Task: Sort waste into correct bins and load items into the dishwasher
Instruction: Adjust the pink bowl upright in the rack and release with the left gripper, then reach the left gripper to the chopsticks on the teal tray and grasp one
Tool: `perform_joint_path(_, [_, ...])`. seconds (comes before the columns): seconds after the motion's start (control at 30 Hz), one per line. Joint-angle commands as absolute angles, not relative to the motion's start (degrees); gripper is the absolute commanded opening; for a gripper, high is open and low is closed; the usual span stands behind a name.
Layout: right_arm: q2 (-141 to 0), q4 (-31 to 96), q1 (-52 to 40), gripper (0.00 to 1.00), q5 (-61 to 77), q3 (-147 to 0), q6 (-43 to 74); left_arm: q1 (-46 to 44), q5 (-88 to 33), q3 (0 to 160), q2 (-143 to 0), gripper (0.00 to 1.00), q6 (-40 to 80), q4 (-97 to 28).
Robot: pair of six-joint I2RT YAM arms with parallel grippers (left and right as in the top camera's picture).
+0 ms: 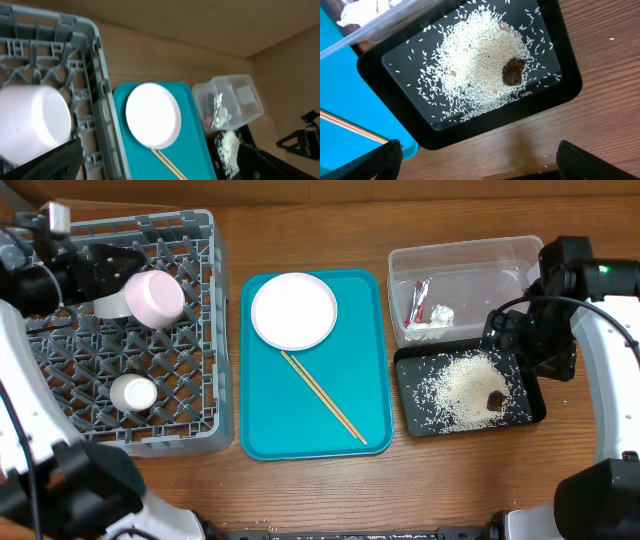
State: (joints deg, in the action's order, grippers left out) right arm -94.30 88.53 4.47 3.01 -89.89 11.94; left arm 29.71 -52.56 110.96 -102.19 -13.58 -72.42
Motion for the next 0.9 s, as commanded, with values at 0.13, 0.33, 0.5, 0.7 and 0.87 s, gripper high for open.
perform_joint_path(0.13, [-93.9,88.6,4.6,1.0,3.2,-90.1,12.0,13.8,-25.3,111.4,-97.8,1.0,1.6,-79.5])
perform_joint_path(0.33, [-93.9,88.6,4.6,1.0,3.3,-90.1,12.0,-0.8,-18.6,108.7,-98.2,1.0,18.7,-82.4])
perform_joint_path(0.5, [-93.9,88.6,4.6,1.0,3.3,-90.1,12.0,-11.4,-11.9,102.0,-98.9,1.0,34.5,-79.4])
perform_joint_path(0.7, [-93.9,88.6,4.6,1.0,3.3,-90.1,12.0,-21.5,-7.5,88.1,-99.1,1.0,44.1,-69.3])
perform_joint_path(0.87, [-93.9,88.7,4.6,1.0,3.3,-90.1,12.0,-27.4,-2.3,76.5,-99.1,0.98,52.3,-62.5])
